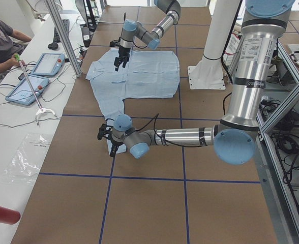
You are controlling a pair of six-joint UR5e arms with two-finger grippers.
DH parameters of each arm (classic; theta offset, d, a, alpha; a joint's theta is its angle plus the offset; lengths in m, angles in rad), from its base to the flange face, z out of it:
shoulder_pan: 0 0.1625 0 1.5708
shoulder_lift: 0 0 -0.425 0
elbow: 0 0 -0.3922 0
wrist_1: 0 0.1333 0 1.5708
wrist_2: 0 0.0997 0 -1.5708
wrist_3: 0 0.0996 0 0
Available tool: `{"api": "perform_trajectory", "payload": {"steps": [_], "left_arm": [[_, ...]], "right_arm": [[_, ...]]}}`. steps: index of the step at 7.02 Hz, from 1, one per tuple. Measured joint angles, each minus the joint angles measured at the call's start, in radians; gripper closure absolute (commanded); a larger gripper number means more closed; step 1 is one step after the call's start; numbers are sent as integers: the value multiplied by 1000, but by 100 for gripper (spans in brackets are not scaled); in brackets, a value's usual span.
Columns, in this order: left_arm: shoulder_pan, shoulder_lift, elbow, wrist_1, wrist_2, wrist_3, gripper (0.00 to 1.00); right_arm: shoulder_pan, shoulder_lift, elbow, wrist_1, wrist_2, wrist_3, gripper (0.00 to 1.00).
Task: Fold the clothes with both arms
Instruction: 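Carry the grasped sleeve across the shirt toward the collar with the right gripper, then release the sleeve with the right gripper while the left gripper grasps the other cuff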
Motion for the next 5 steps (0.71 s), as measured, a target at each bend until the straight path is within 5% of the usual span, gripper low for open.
{"api": "perform_trajectory", "payload": {"steps": [4,5], "left_arm": [[51,-80,103,-5,40,-4,36],[54,-81,108,-6,44,-3,69]], "right_arm": [[0,-37,40,3,-1,1,4],[0,-40,41,5,-2,2,3]]}}
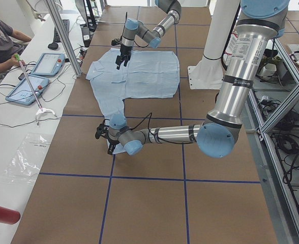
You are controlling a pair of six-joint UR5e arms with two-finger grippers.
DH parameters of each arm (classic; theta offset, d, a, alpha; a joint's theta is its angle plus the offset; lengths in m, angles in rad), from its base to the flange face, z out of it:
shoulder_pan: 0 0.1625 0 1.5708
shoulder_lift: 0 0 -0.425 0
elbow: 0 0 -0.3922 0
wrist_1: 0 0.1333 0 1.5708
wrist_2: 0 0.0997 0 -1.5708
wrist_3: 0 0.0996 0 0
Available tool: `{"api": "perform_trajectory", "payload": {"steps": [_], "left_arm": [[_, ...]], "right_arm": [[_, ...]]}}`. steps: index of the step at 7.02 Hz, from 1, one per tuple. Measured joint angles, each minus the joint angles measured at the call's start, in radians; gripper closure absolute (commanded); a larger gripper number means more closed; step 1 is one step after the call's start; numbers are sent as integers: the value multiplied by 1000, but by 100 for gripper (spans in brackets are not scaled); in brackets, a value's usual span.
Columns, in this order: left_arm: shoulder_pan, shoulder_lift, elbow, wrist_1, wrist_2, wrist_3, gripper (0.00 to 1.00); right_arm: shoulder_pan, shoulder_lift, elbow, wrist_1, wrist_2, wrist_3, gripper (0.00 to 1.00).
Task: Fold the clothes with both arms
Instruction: 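Release the sleeve with the right gripper while the left gripper grasps the other cuff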
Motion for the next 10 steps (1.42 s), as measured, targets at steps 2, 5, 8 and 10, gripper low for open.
{"api": "perform_trajectory", "payload": {"steps": [2,5,8,10], "left_arm": [[0,2,-5,2,1,-2,100],[-1,-2,-38,15,-8,-4,100],[0,-55,-229,185,-85,-178,100],[65,-183,-339,310,-123,-443,100]], "right_arm": [[0,-3,1,3,-1,1,3],[0,-15,1,7,-3,-1,6],[43,-173,165,6,28,-33,2],[150,-378,315,10,147,-179,2]]}}
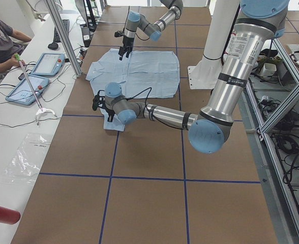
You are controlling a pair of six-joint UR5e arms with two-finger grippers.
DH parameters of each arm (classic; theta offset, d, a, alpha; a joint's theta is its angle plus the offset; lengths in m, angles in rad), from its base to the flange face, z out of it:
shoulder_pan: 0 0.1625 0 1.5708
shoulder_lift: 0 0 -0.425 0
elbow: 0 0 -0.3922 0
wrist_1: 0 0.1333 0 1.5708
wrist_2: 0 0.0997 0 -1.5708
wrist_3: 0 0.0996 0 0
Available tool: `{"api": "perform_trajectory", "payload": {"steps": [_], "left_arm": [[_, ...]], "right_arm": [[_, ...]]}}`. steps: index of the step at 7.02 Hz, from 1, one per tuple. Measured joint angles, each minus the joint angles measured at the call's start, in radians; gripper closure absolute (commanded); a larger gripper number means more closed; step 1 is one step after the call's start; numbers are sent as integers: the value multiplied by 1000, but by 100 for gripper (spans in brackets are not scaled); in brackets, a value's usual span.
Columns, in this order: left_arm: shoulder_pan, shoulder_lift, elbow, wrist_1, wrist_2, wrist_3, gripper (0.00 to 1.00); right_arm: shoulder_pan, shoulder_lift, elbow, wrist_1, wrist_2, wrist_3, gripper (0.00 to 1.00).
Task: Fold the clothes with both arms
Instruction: 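Release the sleeve with the right gripper while the left gripper grasps the other cuff, then fold the other sleeve across with the left gripper while the right arm moves hemward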
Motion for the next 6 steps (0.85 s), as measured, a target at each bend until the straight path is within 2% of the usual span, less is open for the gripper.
{"api": "perform_trajectory", "payload": {"steps": [2,3,5,6], "left_arm": [[142,-179,1,34,51,-314,100],[201,-295,66,37,106,-439,100],[286,-523,271,30,201,-578,33],[320,-579,315,25,238,-612,1]], "right_arm": [[77,-125,43,6,57,-119,1],[97,-178,48,34,61,-135,1],[118,-262,47,123,62,-146,1],[120,-278,45,139,59,-146,1]]}}
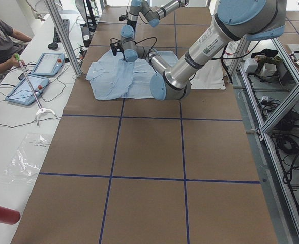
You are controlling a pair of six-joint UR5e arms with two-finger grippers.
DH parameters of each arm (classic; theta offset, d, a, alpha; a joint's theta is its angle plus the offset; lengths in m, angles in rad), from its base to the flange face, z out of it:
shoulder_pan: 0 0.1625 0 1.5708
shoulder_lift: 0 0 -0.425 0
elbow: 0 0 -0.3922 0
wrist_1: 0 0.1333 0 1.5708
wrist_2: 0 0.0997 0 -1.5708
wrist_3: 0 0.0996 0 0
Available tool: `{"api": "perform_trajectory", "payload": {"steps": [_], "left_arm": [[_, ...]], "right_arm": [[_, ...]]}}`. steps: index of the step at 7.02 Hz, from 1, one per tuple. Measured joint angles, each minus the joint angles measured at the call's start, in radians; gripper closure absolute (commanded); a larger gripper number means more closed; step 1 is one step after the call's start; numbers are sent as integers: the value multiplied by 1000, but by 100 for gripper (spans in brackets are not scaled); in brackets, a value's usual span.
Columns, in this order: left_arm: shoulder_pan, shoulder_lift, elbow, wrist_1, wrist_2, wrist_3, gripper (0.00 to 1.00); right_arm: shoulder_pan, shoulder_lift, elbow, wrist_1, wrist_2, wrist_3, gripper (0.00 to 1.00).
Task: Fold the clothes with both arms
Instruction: 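Fold the other sleeve across with the left gripper while the right arm moves hemward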
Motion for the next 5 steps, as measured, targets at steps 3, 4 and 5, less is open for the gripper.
{"api": "perform_trajectory", "payload": {"steps": [3,4,5], "left_arm": [[50,-51,-8,-3,34,-64,1],[56,-38,-61,2,30,-83,1],[63,10,-149,7,29,-92,2]], "right_arm": [[0,-27,20,8,2,19,0],[-9,-47,66,8,3,61,0],[-42,-102,158,5,1,127,0]]}}
